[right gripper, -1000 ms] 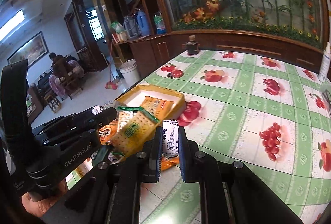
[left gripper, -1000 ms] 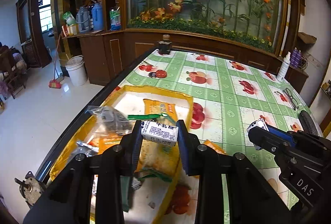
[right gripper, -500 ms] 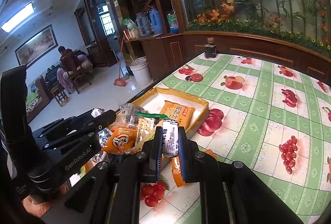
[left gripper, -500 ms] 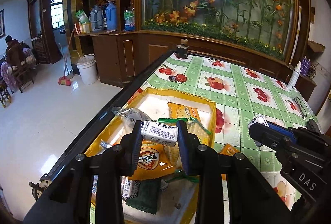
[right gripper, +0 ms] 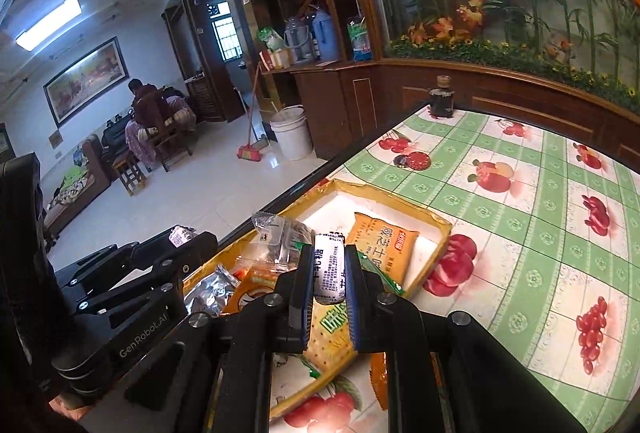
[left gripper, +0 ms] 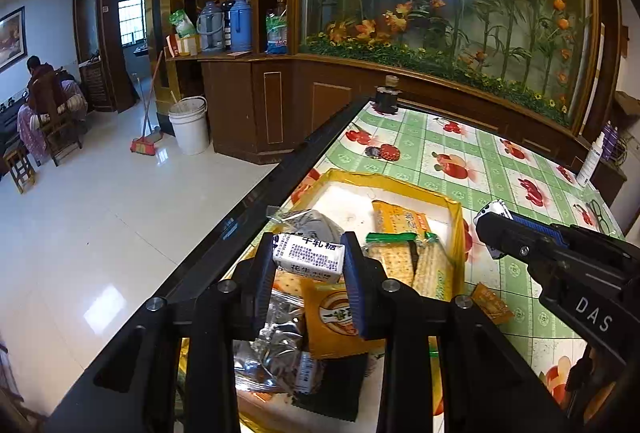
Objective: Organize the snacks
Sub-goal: 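Carry both white milk cartons over the tray with both tools, then open the right tool then the left to drop both cartons into the tray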
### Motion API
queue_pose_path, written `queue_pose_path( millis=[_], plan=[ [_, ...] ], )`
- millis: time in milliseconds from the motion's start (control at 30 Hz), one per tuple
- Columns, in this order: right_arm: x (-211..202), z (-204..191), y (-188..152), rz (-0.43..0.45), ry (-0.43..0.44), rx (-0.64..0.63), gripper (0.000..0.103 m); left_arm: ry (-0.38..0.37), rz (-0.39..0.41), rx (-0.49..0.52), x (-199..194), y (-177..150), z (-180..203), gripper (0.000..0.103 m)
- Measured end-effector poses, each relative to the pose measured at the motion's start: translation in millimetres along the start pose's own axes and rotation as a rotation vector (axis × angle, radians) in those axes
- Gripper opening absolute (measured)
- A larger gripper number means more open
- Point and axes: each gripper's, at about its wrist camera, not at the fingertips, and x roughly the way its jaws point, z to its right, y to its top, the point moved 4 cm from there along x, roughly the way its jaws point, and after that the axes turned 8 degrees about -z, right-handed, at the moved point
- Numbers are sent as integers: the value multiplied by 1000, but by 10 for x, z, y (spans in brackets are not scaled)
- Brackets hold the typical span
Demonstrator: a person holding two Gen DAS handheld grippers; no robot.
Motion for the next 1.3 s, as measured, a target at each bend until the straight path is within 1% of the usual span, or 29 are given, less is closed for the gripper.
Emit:
queue_pose_path(
  millis=[200,367,467,700,933,1067,1100,1300],
  plan=[
    [191,14,81,-18,12,5,14,9,-16,-20,69,2,-149,30],
    [415,88,149,-50,43,43,14,13,-36,-22,156,9,-208,30],
    [552,119,210,-65,62,61,14,8,-52,-20,227,22,-186,30],
    [821,193,317,-98,70,82,14,6,-71,15,399,121,-35,30],
    [960,251,347,-118,69,97,14,13,-98,29,564,190,52,30],
    [1017,275,343,-130,70,102,15,16,-118,28,634,188,41,30],
    [1029,277,342,-132,69,102,17,16,-122,26,649,186,32,30],
    [1092,273,347,-143,64,99,17,18,-151,28,728,177,24,30]
  ],
)
